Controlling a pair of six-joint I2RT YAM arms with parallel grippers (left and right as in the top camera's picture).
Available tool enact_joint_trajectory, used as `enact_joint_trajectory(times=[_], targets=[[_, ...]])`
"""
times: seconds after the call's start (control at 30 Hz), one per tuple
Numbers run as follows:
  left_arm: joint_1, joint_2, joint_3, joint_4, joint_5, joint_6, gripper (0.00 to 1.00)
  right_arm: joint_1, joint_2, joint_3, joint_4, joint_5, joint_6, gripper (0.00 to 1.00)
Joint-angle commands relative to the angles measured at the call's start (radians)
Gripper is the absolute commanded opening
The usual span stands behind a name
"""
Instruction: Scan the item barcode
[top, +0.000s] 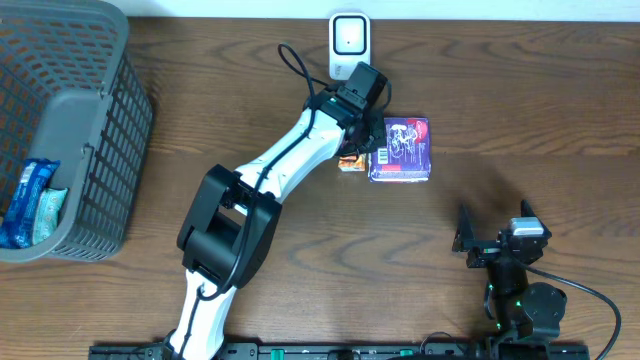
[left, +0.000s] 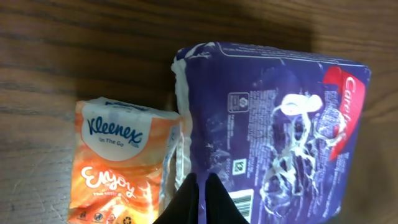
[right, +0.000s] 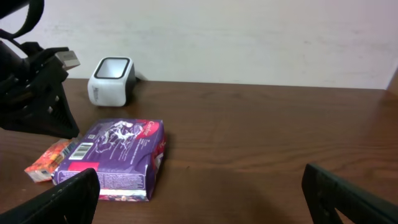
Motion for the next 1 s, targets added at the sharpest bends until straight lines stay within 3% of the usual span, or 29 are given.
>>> enact_joint_trajectory(times=[0.0, 0.97], targets=[[0.003, 0.039, -0.006, 0.001, -0.036, -0.012, 0.07, -0.005, -0.005, -0.002, -0.003, -0.006, -0.015, 0.99], [-0.021, 0.049, 0.020, 0.069, -0.036, -0.006, 0.07, -0.005, -0.005, -0.002, -0.003, -0.006, -0.015, 0.99]])
